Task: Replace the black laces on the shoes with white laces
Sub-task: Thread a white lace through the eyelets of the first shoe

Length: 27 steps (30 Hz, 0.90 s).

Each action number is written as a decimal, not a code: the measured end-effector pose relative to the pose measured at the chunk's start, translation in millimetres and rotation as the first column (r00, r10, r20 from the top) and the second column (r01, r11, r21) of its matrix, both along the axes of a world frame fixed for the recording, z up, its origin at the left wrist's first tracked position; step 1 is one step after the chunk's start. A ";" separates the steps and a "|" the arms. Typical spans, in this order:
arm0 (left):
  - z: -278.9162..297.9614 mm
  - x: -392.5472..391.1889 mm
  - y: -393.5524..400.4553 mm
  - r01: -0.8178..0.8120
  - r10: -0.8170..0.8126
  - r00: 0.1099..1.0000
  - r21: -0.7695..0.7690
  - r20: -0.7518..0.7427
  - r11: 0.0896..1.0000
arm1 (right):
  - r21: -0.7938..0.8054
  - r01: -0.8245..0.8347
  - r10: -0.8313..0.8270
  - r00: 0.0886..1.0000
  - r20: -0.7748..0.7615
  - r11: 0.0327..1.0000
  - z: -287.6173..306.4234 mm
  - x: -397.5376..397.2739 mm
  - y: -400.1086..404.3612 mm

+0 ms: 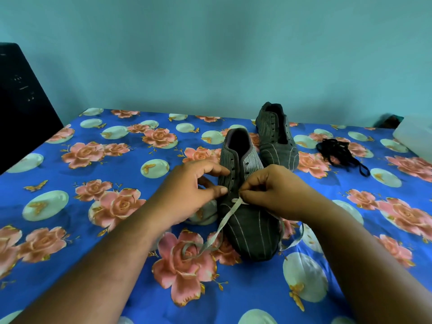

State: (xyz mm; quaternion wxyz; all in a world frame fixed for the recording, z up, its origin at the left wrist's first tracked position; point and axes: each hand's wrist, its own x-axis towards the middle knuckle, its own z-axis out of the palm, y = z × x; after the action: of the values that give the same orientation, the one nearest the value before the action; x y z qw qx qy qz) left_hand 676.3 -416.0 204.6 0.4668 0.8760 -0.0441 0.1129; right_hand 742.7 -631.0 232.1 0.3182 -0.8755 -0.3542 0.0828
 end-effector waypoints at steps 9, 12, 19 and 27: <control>-5.7 1.2 0.0 0.025 -0.047 0.979 0.110 0.198 0.994 | -0.075 -0.006 0.019 0.984 0.175 0.997 -3.5 -1.5 2.9; -5.8 0.8 -0.7 0.053 -0.067 0.979 0.075 0.195 0.996 | -0.032 0.004 0.000 0.991 0.135 0.999 -3.1 -1.2 3.0; -5.5 0.4 -0.9 0.046 -0.044 0.989 -0.011 0.142 0.999 | 0.024 0.003 -0.004 0.998 0.064 1.000 -7.1 1.1 3.0; -8.0 0.9 0.0 0.056 -0.059 0.991 0.025 0.123 0.998 | 0.140 -0.095 0.111 0.987 -0.114 0.986 -8.3 7.8 -6.4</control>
State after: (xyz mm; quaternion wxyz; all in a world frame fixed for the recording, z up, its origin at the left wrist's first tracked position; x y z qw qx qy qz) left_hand 677.2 -416.0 196.7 0.4570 0.8706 -0.0992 0.1530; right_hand 750.4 -637.4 223.8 0.3925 -0.8260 -0.3837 0.1281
